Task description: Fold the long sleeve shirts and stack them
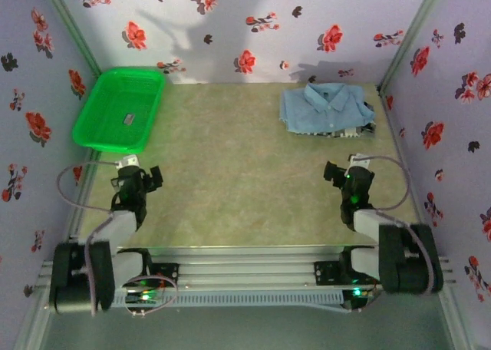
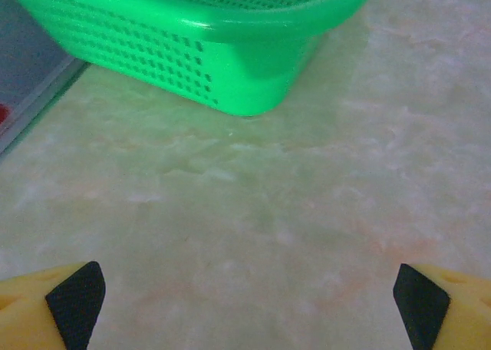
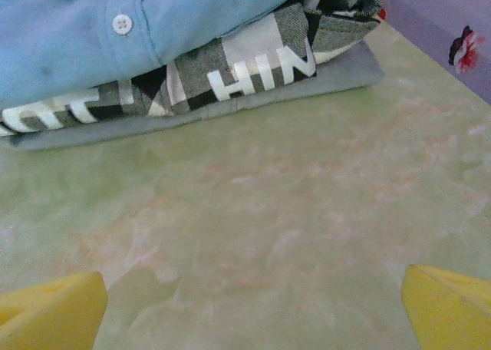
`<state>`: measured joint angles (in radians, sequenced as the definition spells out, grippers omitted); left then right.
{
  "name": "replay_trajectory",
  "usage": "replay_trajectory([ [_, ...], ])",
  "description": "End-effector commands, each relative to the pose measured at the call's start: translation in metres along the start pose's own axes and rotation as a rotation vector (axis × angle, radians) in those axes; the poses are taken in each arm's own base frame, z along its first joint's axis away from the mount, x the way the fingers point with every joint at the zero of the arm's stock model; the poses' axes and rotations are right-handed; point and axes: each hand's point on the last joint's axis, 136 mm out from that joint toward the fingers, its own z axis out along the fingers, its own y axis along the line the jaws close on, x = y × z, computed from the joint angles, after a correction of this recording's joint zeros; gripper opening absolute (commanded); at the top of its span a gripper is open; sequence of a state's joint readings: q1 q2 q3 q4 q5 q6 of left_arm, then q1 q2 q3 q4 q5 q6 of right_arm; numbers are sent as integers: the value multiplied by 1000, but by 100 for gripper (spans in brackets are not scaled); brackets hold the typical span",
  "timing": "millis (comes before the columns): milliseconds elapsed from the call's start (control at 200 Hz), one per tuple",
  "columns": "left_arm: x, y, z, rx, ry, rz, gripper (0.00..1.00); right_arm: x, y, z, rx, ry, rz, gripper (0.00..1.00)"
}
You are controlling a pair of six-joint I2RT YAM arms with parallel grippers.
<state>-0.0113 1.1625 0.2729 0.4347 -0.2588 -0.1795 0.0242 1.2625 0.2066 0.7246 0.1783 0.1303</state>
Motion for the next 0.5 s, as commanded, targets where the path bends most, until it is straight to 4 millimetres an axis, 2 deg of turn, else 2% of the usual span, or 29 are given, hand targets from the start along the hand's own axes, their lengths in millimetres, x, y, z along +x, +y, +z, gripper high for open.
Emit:
replay_trajectory([
  [0,-53,-23,11,75,-229,62,100,-44,-1,10,23,-210,11,99],
  [20,-62,-27,15,77,-246,83,100,-38,0,15,21,-186,8,99],
  [45,-64,-33,20,84,-247,114,100,-32,0,20,17,-166,5,99],
  [80,-59,-37,29,96,-242,131,100,-27,0,28,20,-170,7,99],
  [125,-50,-42,40,118,-239,145,100,-33,-1,37,15,-198,18,99],
  [175,-40,-46,46,138,-189,161,100,-27,-10,43,74,-70,45,99],
  [190,-43,-45,46,147,-176,151,100,-26,-12,47,99,-32,50,100],
  [220,-46,-43,49,155,-179,132,100,-27,-5,51,77,-27,8,100],
  [275,-45,-40,50,152,-162,118,100,-28,6,51,23,-72,-22,99],
  [495,-46,-40,50,153,-172,117,100,-27,-2,48,77,-59,-3,99],
])
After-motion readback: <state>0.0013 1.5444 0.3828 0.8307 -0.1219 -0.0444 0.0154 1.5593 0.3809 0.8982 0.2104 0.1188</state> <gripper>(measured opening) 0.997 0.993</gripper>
